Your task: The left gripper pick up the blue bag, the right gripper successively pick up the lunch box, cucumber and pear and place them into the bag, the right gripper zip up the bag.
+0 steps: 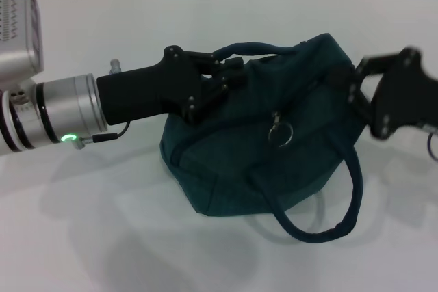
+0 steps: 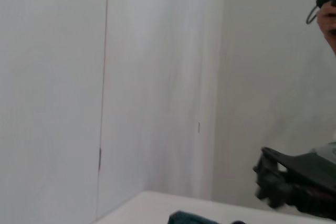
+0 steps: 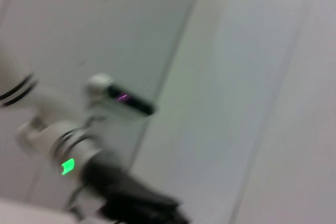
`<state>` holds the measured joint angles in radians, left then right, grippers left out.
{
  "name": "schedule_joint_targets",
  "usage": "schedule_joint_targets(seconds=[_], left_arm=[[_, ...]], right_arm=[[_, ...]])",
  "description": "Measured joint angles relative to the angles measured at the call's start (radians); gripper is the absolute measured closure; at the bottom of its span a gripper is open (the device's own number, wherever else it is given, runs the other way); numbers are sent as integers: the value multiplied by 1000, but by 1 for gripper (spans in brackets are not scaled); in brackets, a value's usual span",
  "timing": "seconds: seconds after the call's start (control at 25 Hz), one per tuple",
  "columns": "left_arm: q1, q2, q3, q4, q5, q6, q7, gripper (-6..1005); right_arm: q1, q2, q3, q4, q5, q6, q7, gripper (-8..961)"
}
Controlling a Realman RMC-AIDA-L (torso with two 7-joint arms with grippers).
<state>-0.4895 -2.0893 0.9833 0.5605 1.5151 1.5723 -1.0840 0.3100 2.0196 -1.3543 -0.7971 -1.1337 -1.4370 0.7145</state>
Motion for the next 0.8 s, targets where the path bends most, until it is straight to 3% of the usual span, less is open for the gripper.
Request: schedule_joint_targets(seconds=[0.16,0.28,0.52,0.8], left_arm=[[-8,0,0,-28,-56,0,25,883],[-4,0,0,-35,-114,-4,31,882],[-5,-3,-1,-107,-217,-7,94,880],[7,-6,0,-136,-282,-1,162,878]], right_arm=[[5,0,3,92,176,-11,-38,872],[8,-2,-3,113,220,-8,-28,861],[40,-14,0,109,138,9,135,853],[55,-23,1,34,-53,-73,440,775]])
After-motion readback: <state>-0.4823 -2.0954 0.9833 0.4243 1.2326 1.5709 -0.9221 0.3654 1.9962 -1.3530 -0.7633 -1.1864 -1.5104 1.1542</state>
